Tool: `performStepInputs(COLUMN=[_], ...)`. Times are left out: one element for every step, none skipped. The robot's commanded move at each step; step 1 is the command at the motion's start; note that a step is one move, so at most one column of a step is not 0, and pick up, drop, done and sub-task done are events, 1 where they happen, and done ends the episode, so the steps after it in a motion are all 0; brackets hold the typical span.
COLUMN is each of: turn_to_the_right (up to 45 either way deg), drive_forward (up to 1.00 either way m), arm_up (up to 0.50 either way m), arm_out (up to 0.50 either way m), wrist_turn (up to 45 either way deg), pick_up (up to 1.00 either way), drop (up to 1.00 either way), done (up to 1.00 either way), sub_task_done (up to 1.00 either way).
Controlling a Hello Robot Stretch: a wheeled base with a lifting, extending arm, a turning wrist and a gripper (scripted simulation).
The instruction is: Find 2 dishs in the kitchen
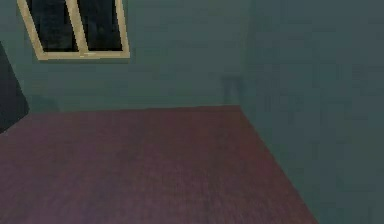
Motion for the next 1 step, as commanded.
performStepInputs(turn_to_the_right=[-45.0], drive_forward=[0.0], arm_up=[0.0], arm_out=[0.0], wrist_turn=[0.0], pick_up=[0.0], drop=[0.0], done=[0.0], sub_task_done=[0.0])
